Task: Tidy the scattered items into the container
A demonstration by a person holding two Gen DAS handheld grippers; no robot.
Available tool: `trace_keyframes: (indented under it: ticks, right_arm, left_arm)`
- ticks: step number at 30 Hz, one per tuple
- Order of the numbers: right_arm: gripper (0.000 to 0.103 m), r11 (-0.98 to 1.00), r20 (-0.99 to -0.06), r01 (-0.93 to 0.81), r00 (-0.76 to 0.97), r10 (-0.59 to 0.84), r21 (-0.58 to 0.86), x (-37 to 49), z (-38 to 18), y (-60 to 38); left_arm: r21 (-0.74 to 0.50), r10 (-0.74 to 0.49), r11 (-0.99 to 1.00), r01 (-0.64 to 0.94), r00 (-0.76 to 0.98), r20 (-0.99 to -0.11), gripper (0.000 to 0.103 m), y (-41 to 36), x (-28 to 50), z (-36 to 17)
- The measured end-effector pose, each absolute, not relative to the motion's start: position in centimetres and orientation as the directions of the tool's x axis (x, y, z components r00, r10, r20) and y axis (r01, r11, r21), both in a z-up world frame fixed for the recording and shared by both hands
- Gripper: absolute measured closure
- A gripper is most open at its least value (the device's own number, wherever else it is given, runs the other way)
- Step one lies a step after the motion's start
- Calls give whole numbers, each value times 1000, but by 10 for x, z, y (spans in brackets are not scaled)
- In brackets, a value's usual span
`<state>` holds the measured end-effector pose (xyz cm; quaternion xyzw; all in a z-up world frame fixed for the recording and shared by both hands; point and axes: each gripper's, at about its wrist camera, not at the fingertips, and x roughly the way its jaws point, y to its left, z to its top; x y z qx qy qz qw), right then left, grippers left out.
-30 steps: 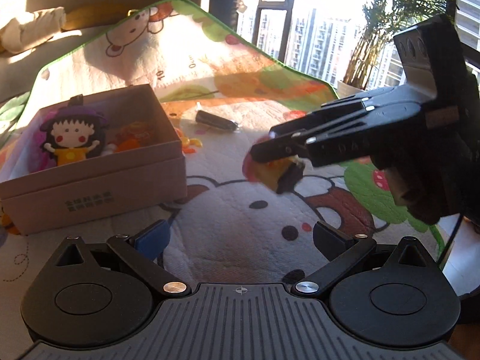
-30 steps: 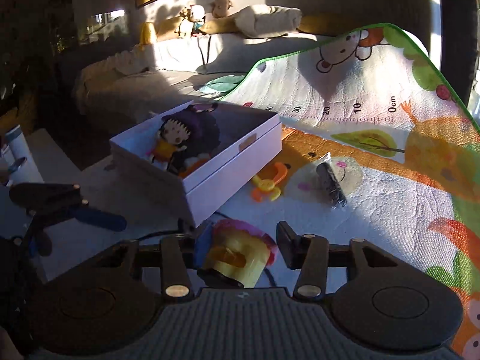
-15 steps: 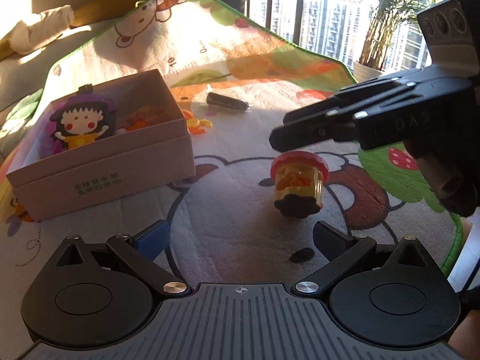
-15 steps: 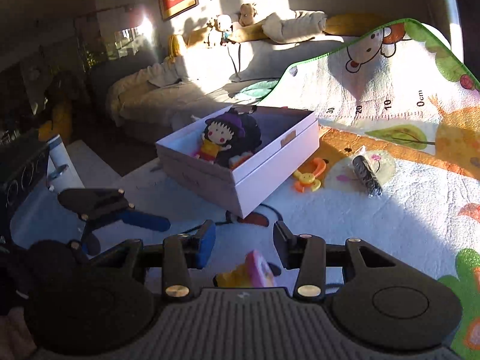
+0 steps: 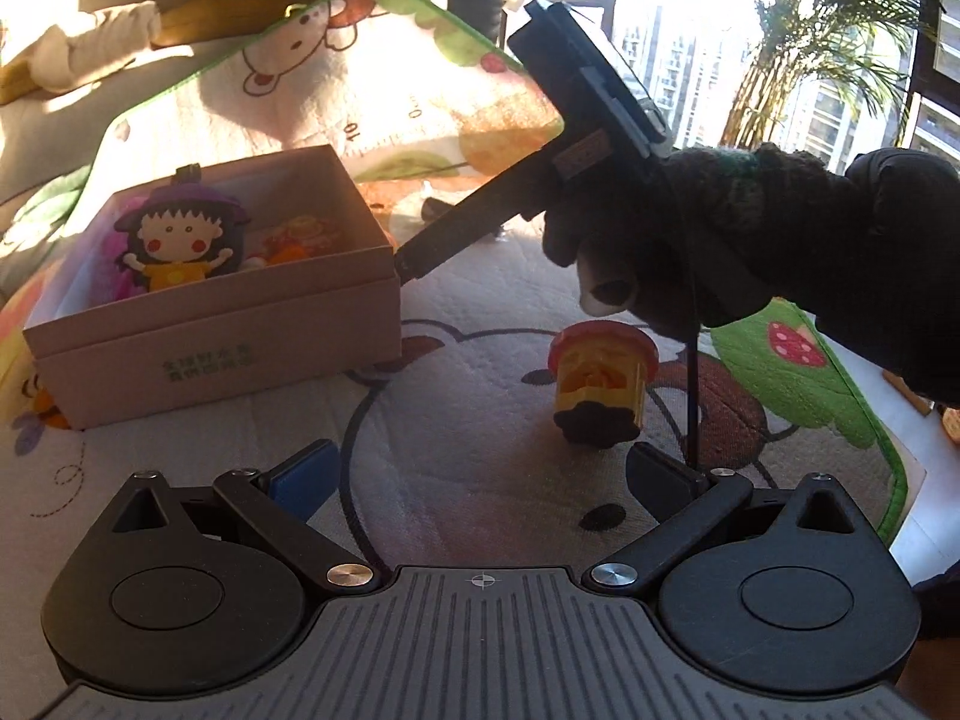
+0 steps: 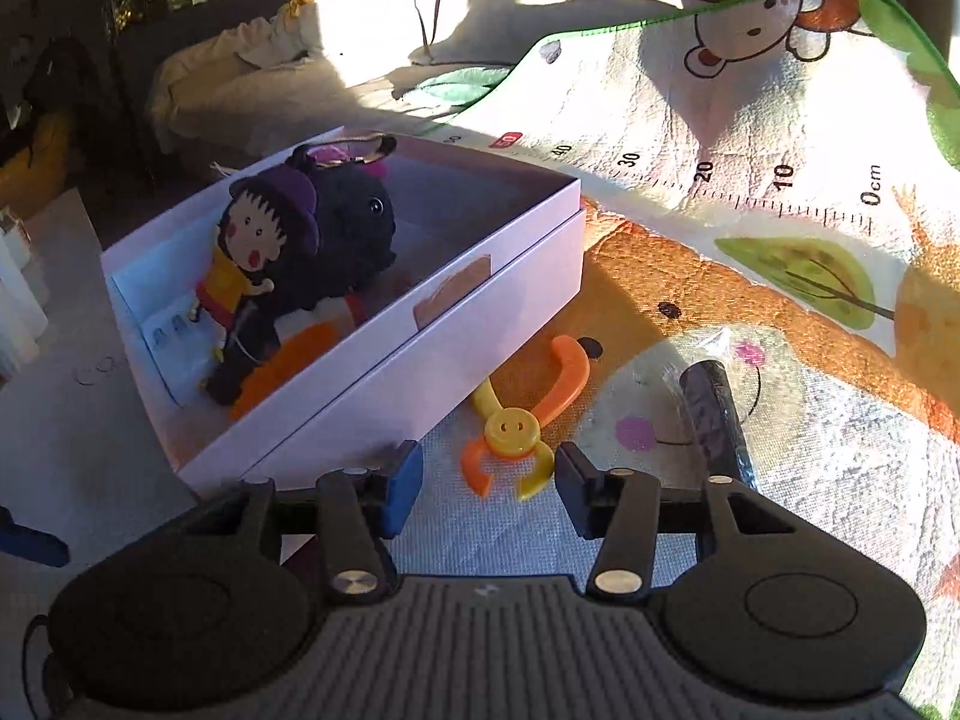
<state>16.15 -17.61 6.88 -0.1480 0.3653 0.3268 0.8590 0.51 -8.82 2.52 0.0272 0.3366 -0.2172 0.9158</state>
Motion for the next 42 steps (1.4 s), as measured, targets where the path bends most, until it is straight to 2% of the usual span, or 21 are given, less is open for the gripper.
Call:
trace_keyframes:
  ticks: [3, 4, 15, 22, 23, 25, 32, 36, 38, 42]
  right_arm:
    - [72, 751, -720, -661, 526, 453, -10, 160, 67, -177]
    - [73, 756, -718, -654, 529, 452, -6, 157, 69, -180]
    - [74, 799, -718, -601, 549, 428, 16, 82, 86, -258]
    - [72, 879, -688, -470, 615, 386, 73, 32, 87, -319]
    - [70, 889, -684, -450, 624, 378, 80, 25, 84, -324]
    - [53, 902, -675, -418, 637, 372, 103, 12, 77, -331]
    - [37, 897, -593, -309, 673, 441, 317, -12, 59, -354]
    - [19, 911, -572, -273, 712, 407, 309, -16, 54, -356]
    - [16, 915, -571, -273, 717, 400, 299, -18, 53, -354]
    - [1, 915, -584, -285, 705, 401, 285, -15, 52, -349]
  left_arm:
    - [-109, -379, 907, 407, 677, -631, 0, -85, 7, 23]
    - [-113, -380, 907, 405, 676, -632, 0, -84, 7, 22]
    - [-137, -407, 895, 424, 654, -638, 0, -90, 6, 16]
    - [-118, -404, 895, 431, 666, -627, 0, -95, 6, 18]
    - [-116, -397, 899, 423, 670, -628, 0, -94, 10, 19]
    - [-124, -385, 908, 401, 676, -629, 0, -91, 22, 20]
    - [-178, -359, 930, 322, 689, -629, 0, -89, 65, 28]
    - [-198, -381, 922, 333, 682, -625, 0, -97, 78, 28]
    - [-190, -385, 919, 346, 686, -618, 0, -103, 84, 27]
    - [-205, -384, 921, 330, 690, -613, 0, -110, 91, 26]
